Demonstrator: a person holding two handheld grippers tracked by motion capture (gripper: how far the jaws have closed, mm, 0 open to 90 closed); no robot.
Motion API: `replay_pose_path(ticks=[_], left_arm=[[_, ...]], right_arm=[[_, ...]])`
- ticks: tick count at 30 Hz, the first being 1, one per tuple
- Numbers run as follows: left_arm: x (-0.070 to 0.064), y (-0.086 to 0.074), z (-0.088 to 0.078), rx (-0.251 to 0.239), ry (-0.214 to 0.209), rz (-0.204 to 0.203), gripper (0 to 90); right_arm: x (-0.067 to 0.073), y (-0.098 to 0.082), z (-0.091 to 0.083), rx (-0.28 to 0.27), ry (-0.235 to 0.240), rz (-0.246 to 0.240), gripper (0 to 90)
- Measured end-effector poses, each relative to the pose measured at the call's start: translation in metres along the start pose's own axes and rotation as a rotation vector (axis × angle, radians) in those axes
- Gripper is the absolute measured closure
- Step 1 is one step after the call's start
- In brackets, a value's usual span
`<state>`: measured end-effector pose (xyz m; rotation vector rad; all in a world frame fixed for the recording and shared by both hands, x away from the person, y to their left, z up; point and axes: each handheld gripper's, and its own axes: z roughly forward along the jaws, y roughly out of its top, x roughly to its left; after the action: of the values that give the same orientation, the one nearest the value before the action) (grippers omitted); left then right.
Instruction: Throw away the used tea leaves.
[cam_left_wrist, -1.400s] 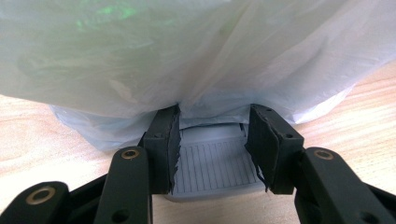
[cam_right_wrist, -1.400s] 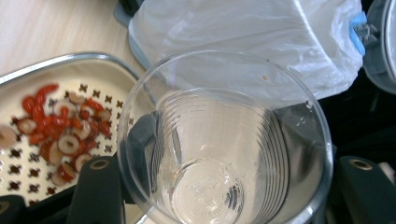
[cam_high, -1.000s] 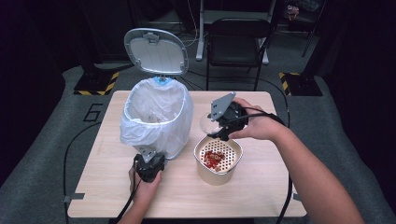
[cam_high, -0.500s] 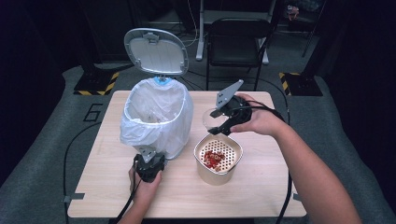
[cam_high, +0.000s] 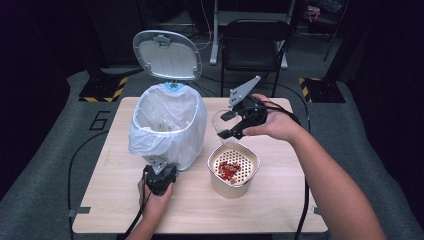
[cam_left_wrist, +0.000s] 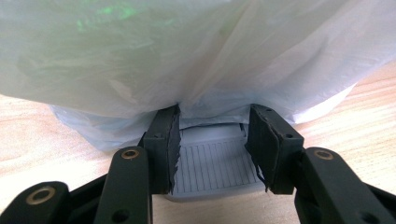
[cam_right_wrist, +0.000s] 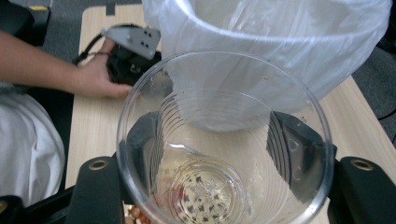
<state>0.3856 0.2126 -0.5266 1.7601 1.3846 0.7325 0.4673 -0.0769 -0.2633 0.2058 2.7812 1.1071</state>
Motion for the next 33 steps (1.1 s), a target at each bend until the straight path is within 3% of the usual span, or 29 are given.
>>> replay_pose_path(ticks=[20, 33], left_arm=[[0.001, 0.0, -0.001, 0.01, -0.007, -0.003, 54.1], [0.001, 0.0, -0.001, 0.012, -0.008, -0.004, 54.1]], right_arm=[[-0.005, 0.071, 0.0, -0.028, -0.04, 0.049, 35.9], [-0.006, 0.106, 0.02, -0.033, -0.043, 0.055, 35.6]])
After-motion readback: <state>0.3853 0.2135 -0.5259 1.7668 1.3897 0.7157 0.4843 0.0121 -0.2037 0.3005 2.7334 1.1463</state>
